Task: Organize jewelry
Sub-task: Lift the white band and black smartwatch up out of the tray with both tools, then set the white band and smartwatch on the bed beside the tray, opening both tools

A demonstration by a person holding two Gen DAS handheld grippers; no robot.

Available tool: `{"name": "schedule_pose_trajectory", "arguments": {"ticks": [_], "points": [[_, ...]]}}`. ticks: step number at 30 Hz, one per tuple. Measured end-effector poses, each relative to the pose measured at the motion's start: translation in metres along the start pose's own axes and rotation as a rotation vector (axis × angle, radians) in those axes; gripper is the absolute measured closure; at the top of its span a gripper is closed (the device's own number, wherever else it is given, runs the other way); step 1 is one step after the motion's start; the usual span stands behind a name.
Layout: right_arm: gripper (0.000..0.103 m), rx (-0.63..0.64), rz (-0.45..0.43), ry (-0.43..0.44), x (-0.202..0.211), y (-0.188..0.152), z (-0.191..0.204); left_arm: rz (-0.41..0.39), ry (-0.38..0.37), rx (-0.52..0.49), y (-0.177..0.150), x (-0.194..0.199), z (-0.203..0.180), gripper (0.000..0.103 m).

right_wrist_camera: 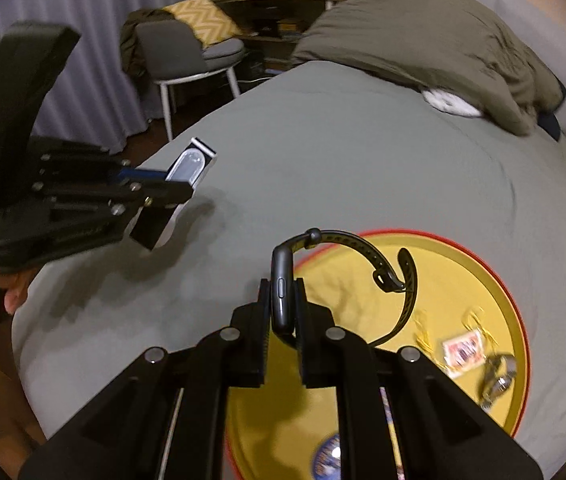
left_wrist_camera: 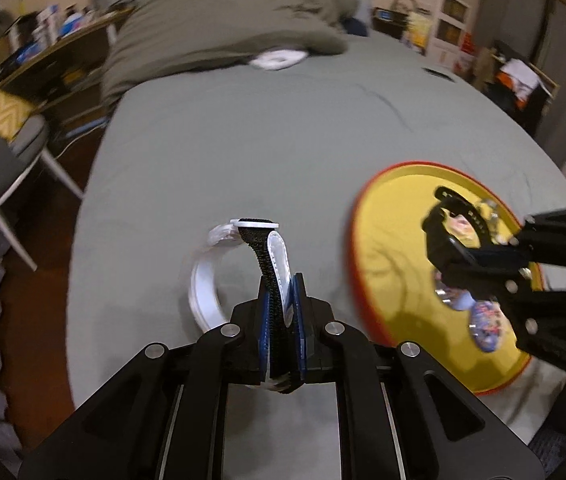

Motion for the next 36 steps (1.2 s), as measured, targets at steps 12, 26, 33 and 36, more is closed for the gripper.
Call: {"name": "schedule_pose_trajectory", "arguments": {"ticks": [12, 26, 33, 36], "points": [[0.092, 0.06, 0.109, 0.028, -0.094, 0.06, 0.078, 0.124, 0.143, 0.081, -0.024, -0.026, 0.071, 0.089], [0.092, 0.028, 0.195, 0.073, -0.148, 0.039, 0.086, 0.167, -0.03, 0.207, -0.042, -0.054, 0.088, 0.079], [0.055, 0.033, 0.155, 0.06, -0.13, 0.043, 0.084, 0.161, 0.003, 0.248, -0.043, -0.055, 0.091, 0.051], [0.052, 0.018, 0.123, 0.071, -0.12, 0.047, 0.081, 0.129, 0.001, 0.285, -0.04, -0.047, 0.095, 0.038]]}}
Point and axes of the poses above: each gripper's, at about its wrist camera, not at the fingertips, and x roughly against the way its jaws point, z to its left, y to its top, the point moved 1 cm from there along -x, roughly the way its jaws point, and after that the axes turned 2 degrees about -z, right-handed, at the moved point
